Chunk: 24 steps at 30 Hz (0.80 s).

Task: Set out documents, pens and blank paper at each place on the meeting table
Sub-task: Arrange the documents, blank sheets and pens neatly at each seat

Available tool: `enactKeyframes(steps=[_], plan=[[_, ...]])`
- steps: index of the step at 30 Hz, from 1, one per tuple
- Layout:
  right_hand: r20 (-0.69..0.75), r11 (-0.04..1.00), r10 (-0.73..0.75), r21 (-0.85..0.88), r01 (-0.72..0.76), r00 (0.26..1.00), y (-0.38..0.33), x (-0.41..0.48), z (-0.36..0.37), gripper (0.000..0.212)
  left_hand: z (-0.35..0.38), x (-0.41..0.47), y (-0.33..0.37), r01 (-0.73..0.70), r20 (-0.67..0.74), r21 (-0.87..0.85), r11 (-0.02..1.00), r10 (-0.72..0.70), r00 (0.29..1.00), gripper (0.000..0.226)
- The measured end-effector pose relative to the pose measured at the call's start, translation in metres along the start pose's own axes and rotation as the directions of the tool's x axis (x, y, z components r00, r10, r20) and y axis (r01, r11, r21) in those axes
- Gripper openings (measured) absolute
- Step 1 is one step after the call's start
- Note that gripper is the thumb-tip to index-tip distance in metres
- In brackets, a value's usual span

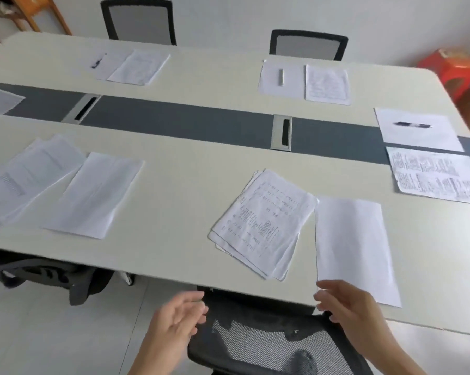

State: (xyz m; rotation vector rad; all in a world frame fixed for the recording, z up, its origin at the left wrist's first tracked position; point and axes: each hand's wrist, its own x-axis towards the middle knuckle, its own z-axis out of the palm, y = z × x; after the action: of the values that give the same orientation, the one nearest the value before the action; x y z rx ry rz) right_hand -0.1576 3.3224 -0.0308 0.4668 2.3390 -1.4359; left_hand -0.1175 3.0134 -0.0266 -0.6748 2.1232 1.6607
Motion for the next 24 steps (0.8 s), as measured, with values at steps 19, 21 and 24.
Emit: enactKeyframes(steps=[19,21,24], plan=[[-0.119,0.923,0.378,0.124,-0.364,0.918,0.019,0.170,0.043,0.053,0.088,0.231,0.014,-0.341,0.330,0.909,0.239,0.087,0.940,0.056],[-0.085,0.866,0.458,0.268,-0.422,0.885,0.017,0.190,0.046,0.060,0.093,0.222,0.010,-0.347,0.337,0.913,0.215,0.085,0.938,0.058],[0.038,0.765,0.518,0.427,-0.482,0.854,0.007,0.212,0.050,0.048,0.097,0.204,0.000,-0.349,0.337,0.915,0.203,0.092,0.937,0.059]])
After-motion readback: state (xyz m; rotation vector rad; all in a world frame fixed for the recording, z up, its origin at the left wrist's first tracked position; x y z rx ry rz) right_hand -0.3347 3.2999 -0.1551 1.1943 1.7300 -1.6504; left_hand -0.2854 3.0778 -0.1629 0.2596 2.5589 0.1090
